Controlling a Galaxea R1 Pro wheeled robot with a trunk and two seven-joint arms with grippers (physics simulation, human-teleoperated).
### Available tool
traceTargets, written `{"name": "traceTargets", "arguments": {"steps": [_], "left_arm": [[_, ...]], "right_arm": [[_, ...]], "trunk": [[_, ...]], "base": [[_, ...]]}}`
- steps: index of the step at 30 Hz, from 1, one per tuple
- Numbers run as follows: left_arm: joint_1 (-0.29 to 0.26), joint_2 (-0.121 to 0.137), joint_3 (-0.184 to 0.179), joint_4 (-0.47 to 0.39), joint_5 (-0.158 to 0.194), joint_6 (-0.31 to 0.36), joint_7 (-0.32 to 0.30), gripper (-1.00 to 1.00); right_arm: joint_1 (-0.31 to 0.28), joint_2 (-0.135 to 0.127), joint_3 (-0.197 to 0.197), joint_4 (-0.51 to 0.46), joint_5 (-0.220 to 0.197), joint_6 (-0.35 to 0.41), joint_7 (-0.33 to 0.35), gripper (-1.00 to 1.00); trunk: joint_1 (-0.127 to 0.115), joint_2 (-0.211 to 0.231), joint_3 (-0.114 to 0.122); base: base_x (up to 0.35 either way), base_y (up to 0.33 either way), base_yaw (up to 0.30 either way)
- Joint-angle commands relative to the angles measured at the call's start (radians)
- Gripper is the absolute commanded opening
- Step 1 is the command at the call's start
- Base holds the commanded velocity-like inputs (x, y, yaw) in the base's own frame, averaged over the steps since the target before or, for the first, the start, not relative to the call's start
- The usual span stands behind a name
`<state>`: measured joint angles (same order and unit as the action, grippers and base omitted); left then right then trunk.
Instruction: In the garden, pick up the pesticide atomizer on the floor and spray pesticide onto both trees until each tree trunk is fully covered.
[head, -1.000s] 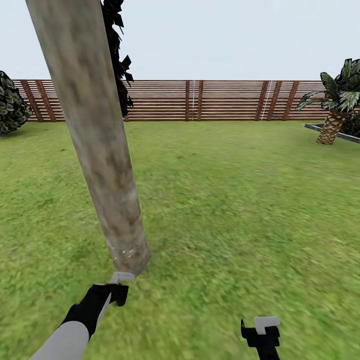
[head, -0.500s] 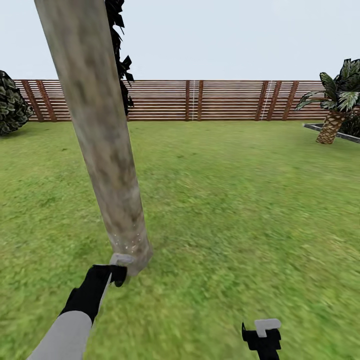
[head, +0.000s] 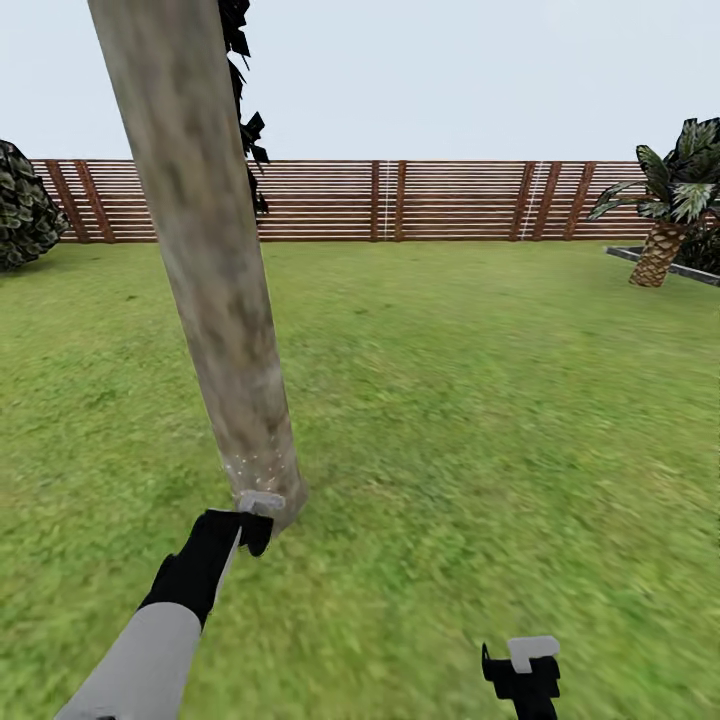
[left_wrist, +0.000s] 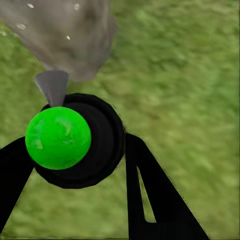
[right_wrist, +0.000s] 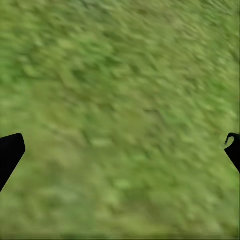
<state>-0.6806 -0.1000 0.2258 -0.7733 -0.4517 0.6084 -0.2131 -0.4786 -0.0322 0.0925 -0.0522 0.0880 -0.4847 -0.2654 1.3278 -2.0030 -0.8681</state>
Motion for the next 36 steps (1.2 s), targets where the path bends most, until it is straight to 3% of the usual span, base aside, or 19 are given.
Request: {"name": "traceTargets", "arguments": {"steps": [1, 2, 4, 6, 8, 10, 11, 13, 17, 22, 25, 26, 27, 29, 32, 36], "left_arm": [[-0.007, 0.007, 0.001, -0.009, 0.001, 0.022, 0.0, -1.0], [-0.015, 0.048, 0.004, -0.048, 0.002, 0.067, -0.003, -1.0], [-0.018, 0.112, 0.006, -0.089, 0.008, 0.089, -0.004, -1.0], [-0.016, 0.13, 0.005, -0.099, 0.014, 0.099, -0.004, -1.0], [-0.014, 0.12, -0.002, -0.103, 0.018, 0.117, -0.005, -1.0], [-0.018, 0.074, -0.006, -0.105, 0.017, 0.123, -0.005, -1.0], [-0.021, 0.038, -0.008, -0.107, 0.016, 0.128, -0.005, -1.0], [-0.034, 0.009, -0.014, -0.124, 0.017, 0.156, -0.005, -1.0], [-0.048, 0.022, -0.014, -0.184, 0.018, 0.248, -0.006, -1.0], [-0.052, 0.112, -0.012, -0.247, 0.019, 0.308, -0.035, -1.0], [-0.053, 0.099, -0.036, -0.249, 0.018, 0.323, -0.063, -1.0], [-0.053, 0.087, -0.055, -0.25, 0.018, 0.324, -0.065, -1.0], [-0.061, 0.059, -0.095, -0.25, 0.018, 0.327, -0.067, -1.0], [-0.09, 0.034, -0.12, -0.251, 0.019, 0.364, -0.068, -1.0], [-0.123, 0.032, -0.126, -0.252, 0.018, 0.393, -0.069, -1.0], [-0.119, 0.043, -0.124, -0.266, 0.015, 0.395, -0.067, -1.0]], "right_arm": [[0.0, 0.0, 0.0, 0.001, 0.0, 0.0, 0.0, 1.0], [0.0, 0.0, 0.0, 0.001, 0.0, 0.0, 0.0, 1.0], [0.0, 0.0, 0.0, 0.002, -0.001, 0.0, 0.0, 1.0], [0.0, 0.0, 0.0, 0.003, -0.001, 0.0, 0.0, 1.0], [0.0, -0.001, 0.0, 0.003, -0.001, 0.0, 0.0, 1.0], [0.0, -0.001, 0.0, 0.003, -0.001, 0.0, 0.0, 1.0], [0.0, -0.001, 0.0, 0.003, -0.001, 0.0, 0.0, 1.0], [0.0, -0.001, 0.0, 0.003, 0.0, 0.0, 0.0, 1.0], [0.0, -0.002, 0.0, 0.003, 0.0, 0.0, 0.0, 1.0], [0.0, -0.002, 0.0, 0.003, 0.001, 0.0, 0.0, 1.0], [0.0, -0.002, 0.0, 0.003, 0.0, 0.0, 0.0, 1.0], [0.0, -0.002, 0.0, 0.003, 0.0, 0.0, 0.0, 1.0], [0.0, -0.001, 0.0, 0.003, 0.0, 0.0, 0.0, 1.0], [0.0, 0.0, 0.0, 0.003, -0.001, 0.0, 0.0, 1.0], [0.0, 0.0, 0.0, 0.003, -0.001, 0.0, 0.0, 1.0], [0.0, 0.0, 0.0, 0.003, 0.0, 0.0, 0.0, 1.0]], "trunk": [[0.0, 0.0, 0.0], [0.0, 0.0, 0.0], [0.0, 0.0, 0.0], [0.0, 0.0, 0.0], [0.0, 0.0, 0.0], [0.0, 0.0, 0.0], [0.0, 0.0, 0.0], [0.0, 0.0, 0.0], [0.0, 0.0, 0.0], [0.0, 0.0, 0.0], [0.0, 0.0, 0.0], [0.0, 0.0, 0.0], [0.0, 0.0, 0.0], [0.0, 0.0, 0.0], [0.0, 0.0, 0.0], [0.0, 0.0, 0.0]], "base": [[-0.006, 0.0, 0.0], [-0.002, 0.0, 0.0], [-0.001, 0.0, 0.0], [0.0, 0.0, 0.0], [0.0, 0.0, 0.0], [0.0, 0.0, 0.0], [0.0, 0.0, 0.0], [0.0, 0.0, 0.0], [0.0, 0.0, 0.0], [0.0, 0.0, 0.0], [0.0, 0.0, 0.0], [0.0, 0.0, 0.0], [0.0, 0.0, 0.098], [0.0, 0.0, 0.207], [0.0, 0.0, 0.259], [0.0, 0.0, 0.154]]}}
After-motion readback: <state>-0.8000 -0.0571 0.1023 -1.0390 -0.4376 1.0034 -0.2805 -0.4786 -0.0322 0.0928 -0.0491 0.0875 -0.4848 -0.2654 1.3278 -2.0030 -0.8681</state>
